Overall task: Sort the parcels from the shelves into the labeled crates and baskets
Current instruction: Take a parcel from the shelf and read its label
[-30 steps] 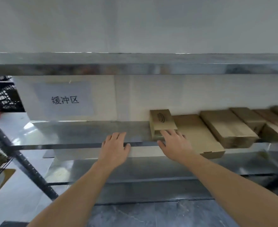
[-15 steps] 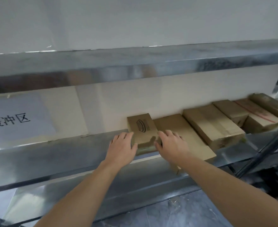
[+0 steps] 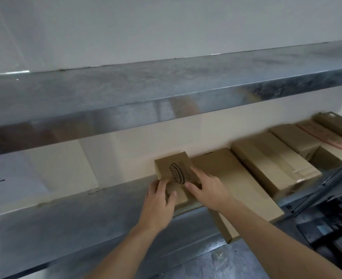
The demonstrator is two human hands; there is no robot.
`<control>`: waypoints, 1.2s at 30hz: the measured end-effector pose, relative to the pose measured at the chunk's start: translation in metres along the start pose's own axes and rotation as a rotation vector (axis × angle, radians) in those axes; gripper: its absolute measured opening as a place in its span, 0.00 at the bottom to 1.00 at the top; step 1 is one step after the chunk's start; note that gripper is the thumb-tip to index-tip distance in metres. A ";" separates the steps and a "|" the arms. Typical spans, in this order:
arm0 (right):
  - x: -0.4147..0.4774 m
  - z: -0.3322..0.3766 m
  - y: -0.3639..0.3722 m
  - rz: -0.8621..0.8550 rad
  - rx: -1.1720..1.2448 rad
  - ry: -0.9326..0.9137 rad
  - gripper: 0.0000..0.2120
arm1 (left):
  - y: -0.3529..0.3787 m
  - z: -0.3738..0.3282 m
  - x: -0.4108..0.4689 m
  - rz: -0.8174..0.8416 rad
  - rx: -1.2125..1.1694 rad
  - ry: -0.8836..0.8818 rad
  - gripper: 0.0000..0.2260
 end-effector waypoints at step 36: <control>-0.070 -0.017 -0.042 0.048 1.267 -0.151 0.24 | -0.013 -0.074 -0.077 -0.352 -0.685 -0.186 0.22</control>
Point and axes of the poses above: each hand's wrist, its own x-axis towards the middle knuckle, its own y-axis out of the palm, z = x × y, the point moved 5 cm from there along x, towards the middle knuckle, and after that the axes turned 1 degree about x, right-handed, at the moved point
